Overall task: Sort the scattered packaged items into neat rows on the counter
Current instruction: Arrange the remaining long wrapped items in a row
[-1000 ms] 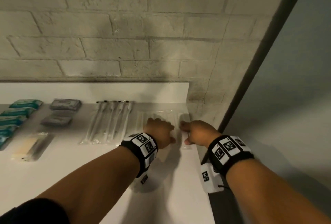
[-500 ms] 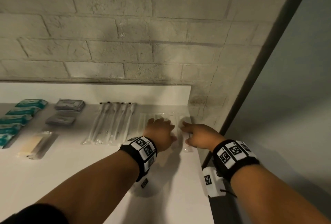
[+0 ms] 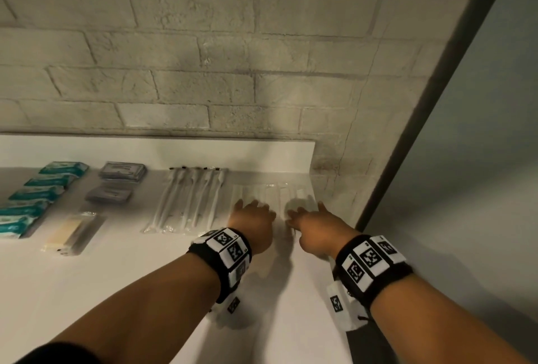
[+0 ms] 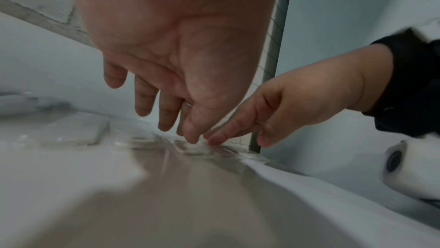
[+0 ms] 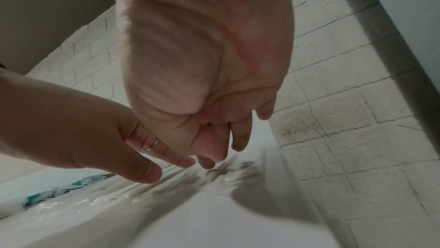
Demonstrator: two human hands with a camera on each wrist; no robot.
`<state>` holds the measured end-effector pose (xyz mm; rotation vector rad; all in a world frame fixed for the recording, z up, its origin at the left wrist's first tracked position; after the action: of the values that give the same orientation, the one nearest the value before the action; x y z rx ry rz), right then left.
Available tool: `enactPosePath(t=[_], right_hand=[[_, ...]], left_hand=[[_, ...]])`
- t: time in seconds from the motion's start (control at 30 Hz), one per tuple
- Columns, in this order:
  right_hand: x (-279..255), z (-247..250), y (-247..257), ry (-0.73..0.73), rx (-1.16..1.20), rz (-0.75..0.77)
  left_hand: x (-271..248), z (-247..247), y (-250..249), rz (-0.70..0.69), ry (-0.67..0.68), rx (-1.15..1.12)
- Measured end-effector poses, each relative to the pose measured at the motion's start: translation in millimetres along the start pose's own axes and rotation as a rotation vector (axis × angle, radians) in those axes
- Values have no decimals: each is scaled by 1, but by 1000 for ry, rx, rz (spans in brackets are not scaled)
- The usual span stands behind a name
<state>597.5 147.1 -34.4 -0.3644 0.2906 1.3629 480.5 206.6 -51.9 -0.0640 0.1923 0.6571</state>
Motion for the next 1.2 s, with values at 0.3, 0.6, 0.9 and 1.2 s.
enactPosePath(t=[0.3, 0.6, 0.9, 1.2], right_hand=[[0, 6, 37, -21, -59, 62], [12, 10, 66, -86, 8, 96], [5, 9, 78, -58, -104, 162], [-1, 14, 66, -61, 10, 51]], left_hand=[[-18, -3, 15, 55, 60, -51], [-37, -8, 40, 205, 113, -79], [-49, -13, 45, 160, 126, -71], [-51, -8, 32, 108, 73, -75]])
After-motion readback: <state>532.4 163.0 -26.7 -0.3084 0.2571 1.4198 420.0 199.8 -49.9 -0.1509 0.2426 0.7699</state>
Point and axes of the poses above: each hand's wrist, its own x-axis towards the middle knuckle, its own z-axis out of the back of the hand, y = z × x, the point moved 4 cm from there along x, towards the middle knuckle, and after that the axes turned 13 degrees about -z, right-handed, at the moved point
